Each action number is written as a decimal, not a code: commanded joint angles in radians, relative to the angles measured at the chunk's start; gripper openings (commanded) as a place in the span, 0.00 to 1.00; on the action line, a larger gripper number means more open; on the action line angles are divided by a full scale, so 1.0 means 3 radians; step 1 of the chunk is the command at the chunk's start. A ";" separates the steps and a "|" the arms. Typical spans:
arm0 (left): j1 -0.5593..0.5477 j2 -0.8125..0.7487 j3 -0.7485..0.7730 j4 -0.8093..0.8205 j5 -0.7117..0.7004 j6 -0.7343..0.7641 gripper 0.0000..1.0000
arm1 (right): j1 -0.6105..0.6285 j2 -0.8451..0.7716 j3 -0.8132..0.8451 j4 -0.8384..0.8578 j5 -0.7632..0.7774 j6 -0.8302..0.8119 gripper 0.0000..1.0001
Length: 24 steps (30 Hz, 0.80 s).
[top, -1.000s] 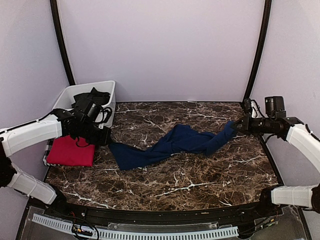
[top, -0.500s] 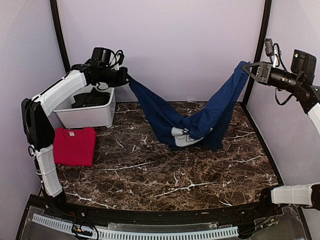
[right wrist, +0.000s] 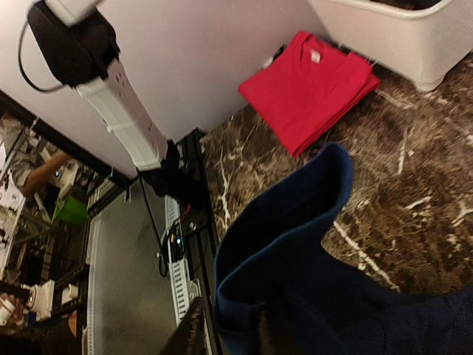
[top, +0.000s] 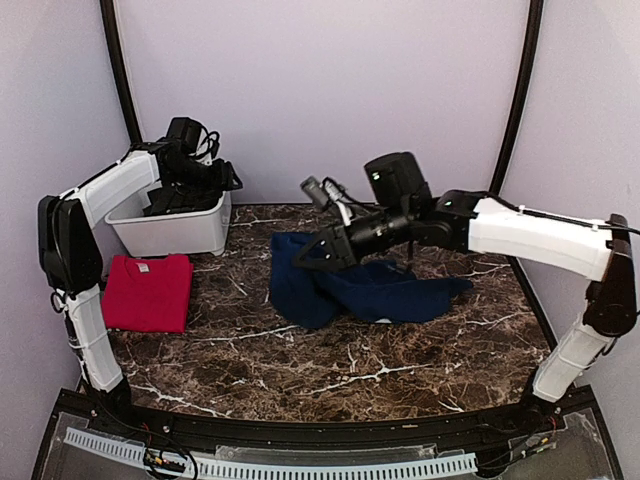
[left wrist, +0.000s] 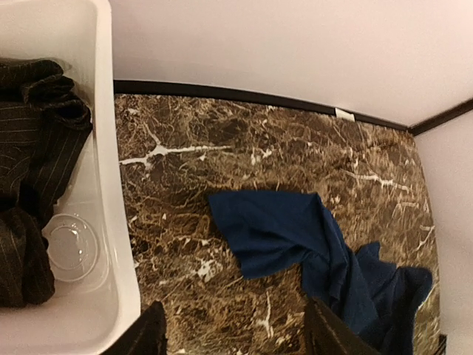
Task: Fold and stack the mixed laundry pile
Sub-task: Adjust the crumpled T-shirt at the center of the board.
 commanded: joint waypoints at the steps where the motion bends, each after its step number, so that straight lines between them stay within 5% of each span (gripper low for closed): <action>1: -0.0077 -0.0666 -0.0446 0.0165 0.0140 0.0009 0.67 | 0.0240 0.0266 0.0151 0.0082 -0.0094 -0.0115 0.49; 4: -0.0113 -0.0966 -0.0955 0.0214 0.0311 0.0038 0.70 | 0.0127 0.0004 -0.0109 0.0133 -0.0016 -0.0159 0.74; 6: -0.0202 -0.1166 -0.1300 0.0258 0.0341 0.0093 0.71 | -0.0103 -0.0277 -0.0383 0.0185 0.0002 -0.0097 0.82; 15: -0.1062 -0.1706 -0.2663 0.0039 -0.0050 -0.0268 0.69 | -0.1357 -0.0865 -0.1216 -0.0717 0.0820 -0.0231 0.80; 24: -0.1457 -0.2122 -0.3575 -0.0033 -0.0112 -0.1011 0.63 | -0.2262 -0.0805 -0.1680 -0.0543 0.1057 -0.0035 0.78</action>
